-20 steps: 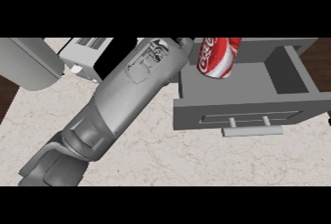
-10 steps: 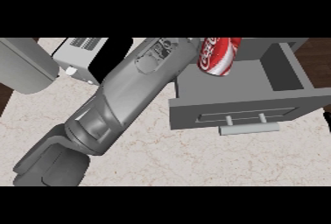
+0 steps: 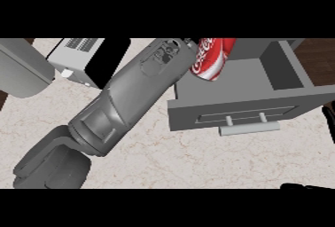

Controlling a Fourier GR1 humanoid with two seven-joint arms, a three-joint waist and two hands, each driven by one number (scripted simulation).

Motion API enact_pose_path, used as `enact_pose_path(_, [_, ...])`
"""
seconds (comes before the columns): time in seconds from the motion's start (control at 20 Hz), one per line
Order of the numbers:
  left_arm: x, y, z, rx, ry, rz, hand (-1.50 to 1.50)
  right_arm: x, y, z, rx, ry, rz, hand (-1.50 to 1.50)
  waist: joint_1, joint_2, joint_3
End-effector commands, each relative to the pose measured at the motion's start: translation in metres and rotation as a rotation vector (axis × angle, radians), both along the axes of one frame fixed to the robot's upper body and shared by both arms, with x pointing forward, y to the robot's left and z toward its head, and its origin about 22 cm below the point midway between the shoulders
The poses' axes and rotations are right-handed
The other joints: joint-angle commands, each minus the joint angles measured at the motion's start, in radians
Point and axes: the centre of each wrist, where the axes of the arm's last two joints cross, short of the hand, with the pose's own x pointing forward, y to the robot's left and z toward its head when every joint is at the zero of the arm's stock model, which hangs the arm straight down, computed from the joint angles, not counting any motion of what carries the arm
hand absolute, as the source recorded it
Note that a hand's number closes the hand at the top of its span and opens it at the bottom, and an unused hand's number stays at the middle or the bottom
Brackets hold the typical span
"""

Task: Pick up the can, place it into the drawer and close the drawer

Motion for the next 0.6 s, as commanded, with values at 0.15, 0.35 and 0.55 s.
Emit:
enact_pose_path(0.15, [0.004, 0.007, -0.021, 0.056, -0.012, 0.045, 1.50, 0.013, 0.002, 0.009, -0.010, -0.012, 0.014, -1.50, -0.028, 0.010, 0.000])
enact_pose_path(0.35, [0.000, 0.007, -0.034, 0.091, -0.039, 0.048, 1.50, 0.006, 0.001, 0.005, 0.001, -0.010, 0.014, -1.50, -0.023, 0.003, 0.000])
enact_pose_path(0.55, [0.010, 0.024, -0.048, 0.074, -0.007, 0.074, -1.50, 0.009, 0.004, 0.006, -0.003, -0.017, 0.010, -1.50, -0.012, 0.010, -0.001])
